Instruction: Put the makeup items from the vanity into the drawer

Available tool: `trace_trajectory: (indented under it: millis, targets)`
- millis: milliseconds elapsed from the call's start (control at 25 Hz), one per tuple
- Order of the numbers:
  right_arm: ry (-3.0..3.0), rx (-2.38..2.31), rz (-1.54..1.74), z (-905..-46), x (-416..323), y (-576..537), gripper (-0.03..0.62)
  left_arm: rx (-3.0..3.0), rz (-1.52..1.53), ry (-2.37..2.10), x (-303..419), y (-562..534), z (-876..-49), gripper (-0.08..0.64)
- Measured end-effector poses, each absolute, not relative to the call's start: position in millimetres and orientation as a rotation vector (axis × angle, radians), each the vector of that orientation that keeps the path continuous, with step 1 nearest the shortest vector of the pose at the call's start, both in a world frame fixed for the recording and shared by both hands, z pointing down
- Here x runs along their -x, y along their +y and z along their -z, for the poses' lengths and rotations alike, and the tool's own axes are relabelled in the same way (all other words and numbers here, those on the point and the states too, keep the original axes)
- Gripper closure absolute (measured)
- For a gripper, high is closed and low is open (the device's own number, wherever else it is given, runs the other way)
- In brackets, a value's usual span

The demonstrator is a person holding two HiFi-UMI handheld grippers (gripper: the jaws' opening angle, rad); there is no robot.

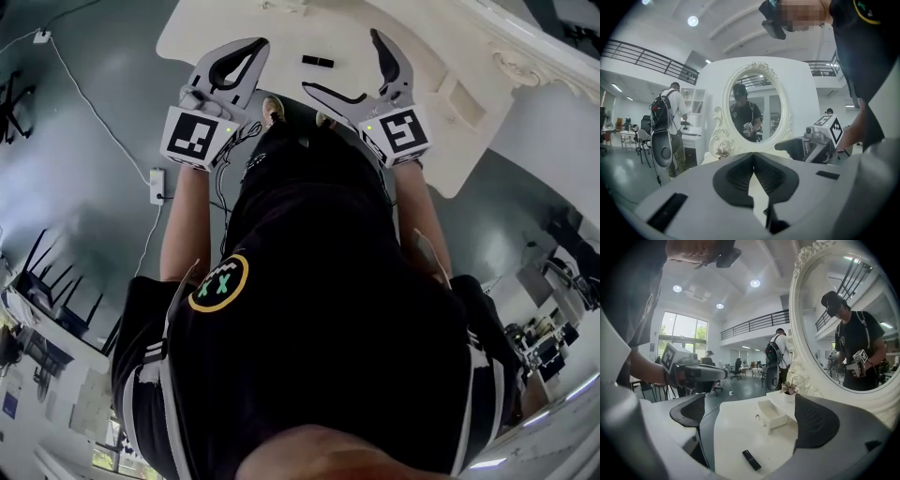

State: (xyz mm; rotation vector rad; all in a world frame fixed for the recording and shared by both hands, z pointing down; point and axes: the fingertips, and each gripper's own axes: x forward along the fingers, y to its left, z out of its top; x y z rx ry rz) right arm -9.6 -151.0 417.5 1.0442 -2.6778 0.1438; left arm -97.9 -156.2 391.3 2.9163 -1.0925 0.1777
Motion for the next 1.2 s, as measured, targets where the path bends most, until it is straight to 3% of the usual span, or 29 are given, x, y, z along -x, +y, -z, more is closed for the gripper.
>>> trace_trajectory:
  millis: [360, 1200]
  targets:
    - [-2.686, -0.866, -0.161, -451, 3, -168, -0.006, -2.841, -0.189, -1.245, 86, -180, -384, 0.538]
    - [-2.381, -0.463, -0.26, -638, 9, -172, -0.006, -2.817, -0.211, -1.302, 86, -196, -380, 0.538]
